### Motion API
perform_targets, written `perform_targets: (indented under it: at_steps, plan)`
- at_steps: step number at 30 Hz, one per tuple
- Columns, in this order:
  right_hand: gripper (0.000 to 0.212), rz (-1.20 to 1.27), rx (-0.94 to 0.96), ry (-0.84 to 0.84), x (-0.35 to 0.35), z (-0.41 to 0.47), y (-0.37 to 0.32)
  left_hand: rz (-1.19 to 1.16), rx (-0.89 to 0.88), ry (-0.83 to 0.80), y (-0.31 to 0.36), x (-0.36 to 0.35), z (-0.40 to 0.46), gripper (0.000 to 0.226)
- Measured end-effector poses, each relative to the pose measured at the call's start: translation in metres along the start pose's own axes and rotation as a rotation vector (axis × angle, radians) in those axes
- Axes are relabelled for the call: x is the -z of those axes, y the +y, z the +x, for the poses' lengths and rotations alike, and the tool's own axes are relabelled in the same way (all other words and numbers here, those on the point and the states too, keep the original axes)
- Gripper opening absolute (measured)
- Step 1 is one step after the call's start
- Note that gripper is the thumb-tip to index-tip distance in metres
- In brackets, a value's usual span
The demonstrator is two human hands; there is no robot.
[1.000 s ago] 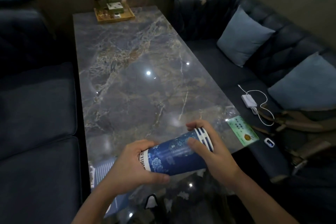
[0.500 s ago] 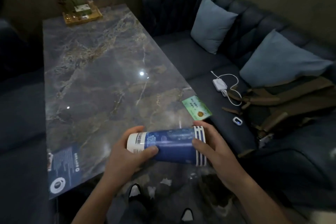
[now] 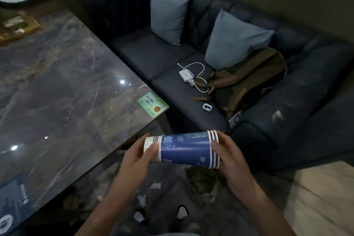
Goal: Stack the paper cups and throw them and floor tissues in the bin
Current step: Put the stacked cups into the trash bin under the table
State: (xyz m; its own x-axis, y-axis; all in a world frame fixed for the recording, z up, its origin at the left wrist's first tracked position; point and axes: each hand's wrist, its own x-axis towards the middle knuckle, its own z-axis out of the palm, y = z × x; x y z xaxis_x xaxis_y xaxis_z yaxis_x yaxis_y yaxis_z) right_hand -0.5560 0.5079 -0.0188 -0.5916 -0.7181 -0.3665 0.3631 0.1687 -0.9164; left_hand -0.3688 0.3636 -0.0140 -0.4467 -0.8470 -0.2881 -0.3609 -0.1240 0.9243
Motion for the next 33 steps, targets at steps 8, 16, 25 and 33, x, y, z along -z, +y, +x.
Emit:
perform_targets:
  at_steps: [8,16,25,33]
  plan:
    - [0.061,0.108,-0.029,0.198,0.032,-0.005,0.016,-0.037,0.113,-0.065,-0.005,-0.026,0.021,0.016]
    - [0.050,-0.011,-0.049,0.326,0.048,-0.014,0.039,-0.016,0.198,-0.277,-0.008,-0.051,0.048,0.021]
    - [0.005,-0.159,-0.242,0.603,0.026,-0.012,0.078,0.004,0.311,-0.434,-0.036,-0.053,0.106,0.015]
    - [0.015,-0.143,-0.456,0.629,-0.002,0.002,0.116,0.133,0.318,-0.484,-0.085,-0.070,0.133,0.016]
